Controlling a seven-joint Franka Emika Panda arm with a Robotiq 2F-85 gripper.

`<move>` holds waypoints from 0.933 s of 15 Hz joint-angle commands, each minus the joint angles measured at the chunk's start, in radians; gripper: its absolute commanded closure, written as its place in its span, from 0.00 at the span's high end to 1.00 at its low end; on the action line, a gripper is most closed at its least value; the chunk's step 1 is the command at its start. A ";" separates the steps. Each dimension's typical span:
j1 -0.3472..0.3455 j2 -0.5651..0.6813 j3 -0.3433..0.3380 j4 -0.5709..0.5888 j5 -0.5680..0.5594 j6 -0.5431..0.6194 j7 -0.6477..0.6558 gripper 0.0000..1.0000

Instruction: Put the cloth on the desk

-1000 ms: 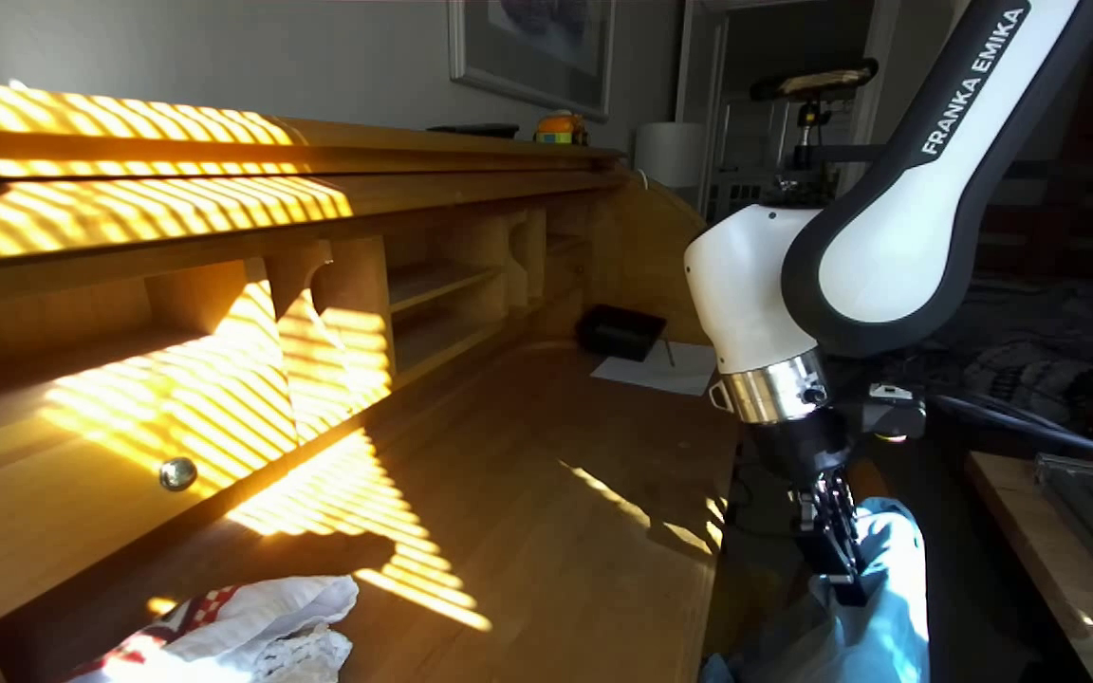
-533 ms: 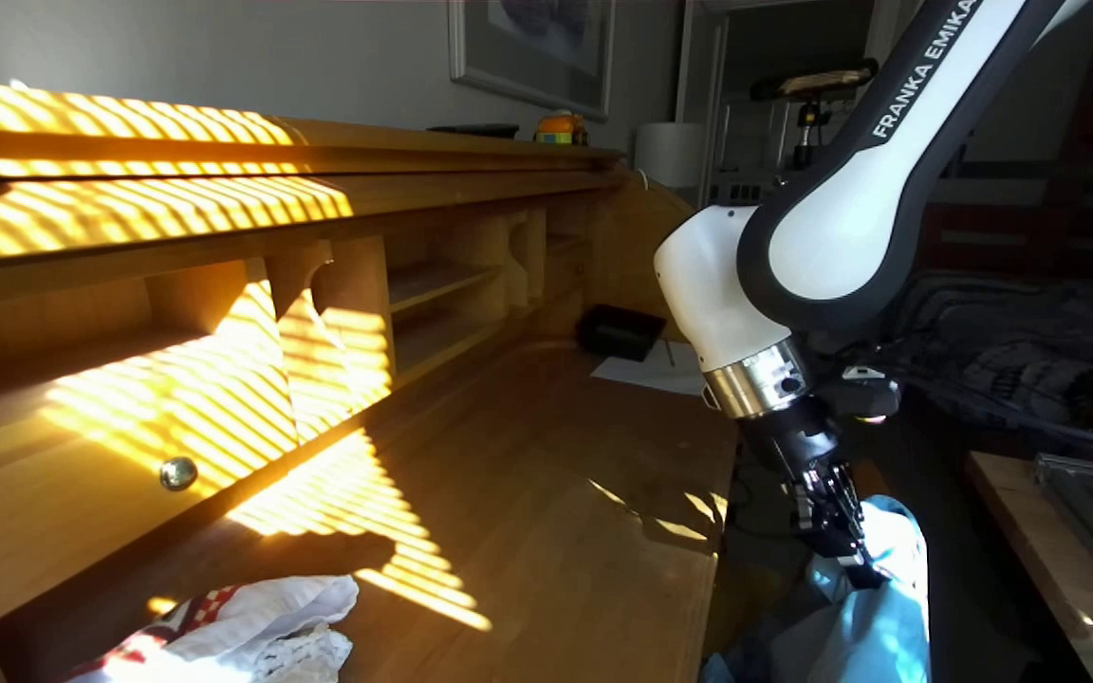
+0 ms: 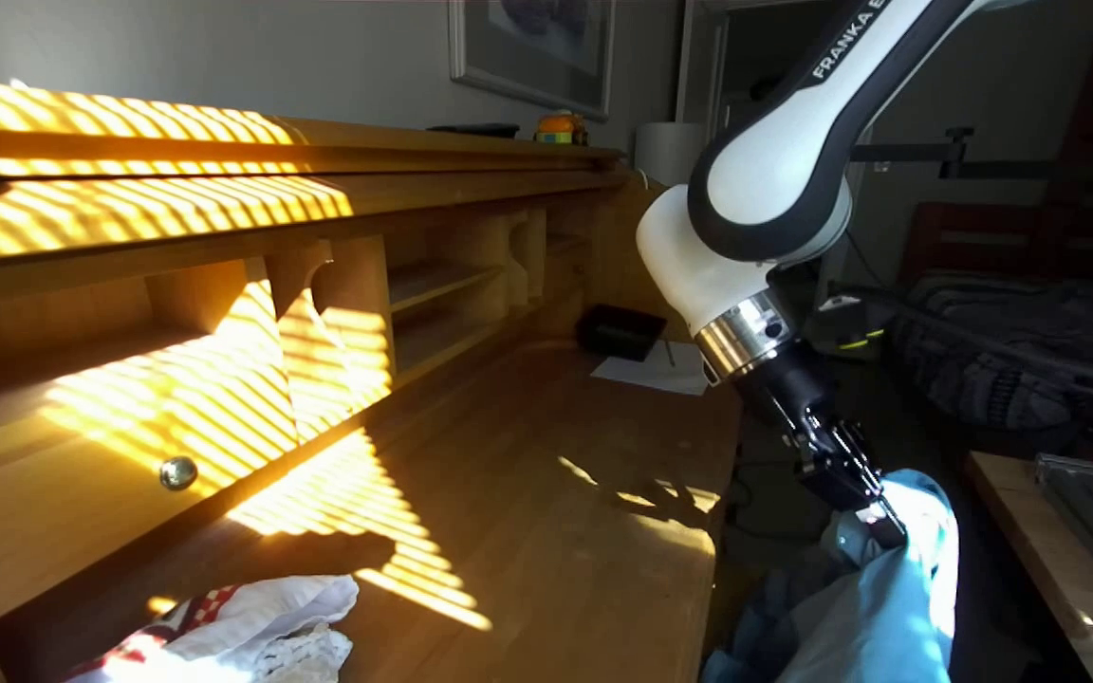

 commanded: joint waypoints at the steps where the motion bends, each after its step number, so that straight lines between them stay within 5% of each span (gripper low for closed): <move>1: -0.045 -0.154 -0.016 0.002 0.109 -0.196 -0.081 0.00; 7: -0.078 -0.388 -0.095 0.038 0.255 -0.298 -0.110 0.00; 14: -0.106 -0.514 -0.157 0.129 0.318 -0.144 -0.086 0.00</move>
